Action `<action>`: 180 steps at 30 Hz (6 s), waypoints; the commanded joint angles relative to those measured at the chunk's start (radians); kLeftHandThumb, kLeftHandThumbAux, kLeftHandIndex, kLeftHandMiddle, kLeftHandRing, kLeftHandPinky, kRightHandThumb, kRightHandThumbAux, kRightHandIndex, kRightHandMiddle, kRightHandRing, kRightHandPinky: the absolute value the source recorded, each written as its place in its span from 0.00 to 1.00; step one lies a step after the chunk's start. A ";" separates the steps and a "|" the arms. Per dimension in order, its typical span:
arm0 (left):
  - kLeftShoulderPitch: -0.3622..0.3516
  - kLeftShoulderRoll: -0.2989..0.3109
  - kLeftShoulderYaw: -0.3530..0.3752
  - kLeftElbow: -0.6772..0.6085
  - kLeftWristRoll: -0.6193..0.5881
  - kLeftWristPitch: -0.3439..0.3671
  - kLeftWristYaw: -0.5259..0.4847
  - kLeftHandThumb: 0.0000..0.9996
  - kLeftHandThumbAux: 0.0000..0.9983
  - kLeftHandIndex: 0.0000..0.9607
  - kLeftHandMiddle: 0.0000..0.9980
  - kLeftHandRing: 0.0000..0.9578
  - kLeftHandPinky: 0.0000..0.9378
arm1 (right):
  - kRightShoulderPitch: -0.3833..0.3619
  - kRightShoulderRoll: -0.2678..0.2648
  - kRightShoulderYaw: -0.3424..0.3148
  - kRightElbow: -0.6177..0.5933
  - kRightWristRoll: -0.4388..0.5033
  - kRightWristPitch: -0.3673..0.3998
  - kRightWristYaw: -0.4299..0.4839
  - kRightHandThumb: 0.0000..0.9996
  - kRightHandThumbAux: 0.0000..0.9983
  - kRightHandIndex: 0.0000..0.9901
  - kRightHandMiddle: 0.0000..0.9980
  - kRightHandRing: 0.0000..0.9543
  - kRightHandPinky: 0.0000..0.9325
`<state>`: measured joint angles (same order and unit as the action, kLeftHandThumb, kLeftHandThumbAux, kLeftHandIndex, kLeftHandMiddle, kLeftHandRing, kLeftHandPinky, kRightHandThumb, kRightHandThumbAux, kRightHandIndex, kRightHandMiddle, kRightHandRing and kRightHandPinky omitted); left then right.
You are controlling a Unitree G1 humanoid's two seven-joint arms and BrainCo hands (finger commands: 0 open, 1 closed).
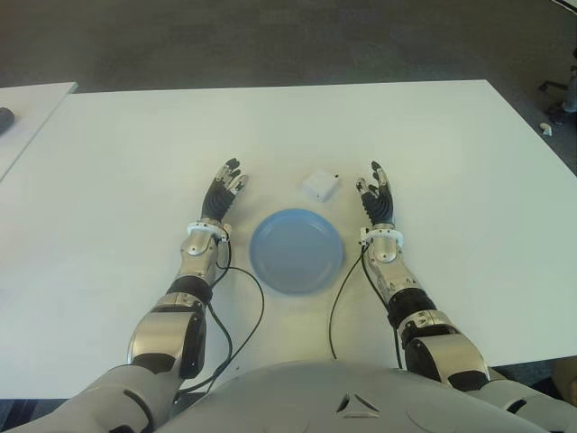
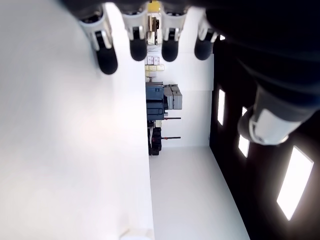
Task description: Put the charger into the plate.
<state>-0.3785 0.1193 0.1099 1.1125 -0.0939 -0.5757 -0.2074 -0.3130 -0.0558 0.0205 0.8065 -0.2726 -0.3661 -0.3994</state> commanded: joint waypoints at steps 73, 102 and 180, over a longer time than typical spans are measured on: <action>0.114 -0.059 -0.017 0.090 0.023 0.152 0.018 0.13 0.53 0.00 0.00 0.00 0.06 | -0.419 -0.074 0.556 0.439 -0.485 0.273 0.053 0.34 0.11 0.00 0.00 0.00 0.00; 0.141 -0.067 -0.014 0.087 0.018 0.141 0.020 0.13 0.56 0.00 0.00 0.01 0.06 | -0.431 -0.047 0.620 0.489 -0.492 0.297 0.099 0.31 0.09 0.00 0.00 0.00 0.00; 0.146 -0.032 -0.024 0.075 0.026 0.144 -0.017 0.08 0.55 0.00 0.00 0.00 0.04 | 0.013 -0.540 0.562 -0.094 -0.517 0.232 -0.015 0.27 0.14 0.00 0.00 0.00 0.00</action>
<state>-0.3657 0.1022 0.1050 1.0897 -0.0965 -0.5810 -0.2007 -0.3505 -0.5925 0.5662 0.7046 -0.7576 -0.1275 -0.4541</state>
